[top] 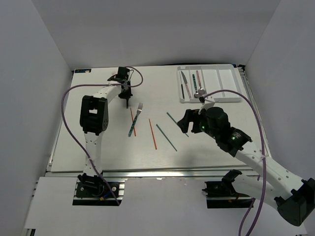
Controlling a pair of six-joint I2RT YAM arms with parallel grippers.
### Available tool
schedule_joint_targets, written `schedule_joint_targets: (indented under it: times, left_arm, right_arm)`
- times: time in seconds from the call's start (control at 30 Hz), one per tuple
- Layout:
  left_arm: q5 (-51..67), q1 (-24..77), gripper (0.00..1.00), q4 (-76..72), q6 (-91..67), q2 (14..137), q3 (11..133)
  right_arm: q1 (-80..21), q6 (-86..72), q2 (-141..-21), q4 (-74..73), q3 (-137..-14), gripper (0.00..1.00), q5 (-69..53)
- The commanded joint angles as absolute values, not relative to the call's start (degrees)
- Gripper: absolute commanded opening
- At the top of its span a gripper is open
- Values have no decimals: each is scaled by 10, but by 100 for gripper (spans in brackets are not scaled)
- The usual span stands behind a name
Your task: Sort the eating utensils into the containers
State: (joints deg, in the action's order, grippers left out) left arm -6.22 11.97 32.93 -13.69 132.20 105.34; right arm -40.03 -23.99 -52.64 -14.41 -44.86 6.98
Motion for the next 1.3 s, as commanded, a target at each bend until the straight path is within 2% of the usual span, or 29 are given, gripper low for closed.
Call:
schedule_joint_targets:
  times: [0.0,0.1,0.2,0.33,0.4,0.6,0.77,1.0,1.27]
  left_arm:
    - [-83,129,0,364,-160,1307,1061]
    - [-47,130,0,311,-183,1212,1024]
    - [17,130,0,215,-208,1119,928]
    - [214,132,0,67,-303,956,739]
    - [253,135,0,-46,-372,909,674]
    - [307,166,0,-133,-427,783,543]
    - [324,190,0,-155,-451,723,508]
    - [334,229,0,-185,-476,706,488]
    - [317,243,0,-172,-467,708,481]
  right_arm:
    - [-400,-259,-518,-89,-430,89,80]
    - [-396,-268,-529,-41,-416,89,48]
    - [-388,-309,-523,16,-396,88,12]
    - [-381,-362,-519,97,-391,87,-25]
    - [-380,-383,-531,110,-402,86,-34]
    - [-379,-397,-619,119,-483,82,-62]
    - [-384,-413,-670,134,-522,81,-79]
    - [-399,-400,-769,107,-597,77,-68]
    - [-406,-390,-795,96,-645,75,-40]
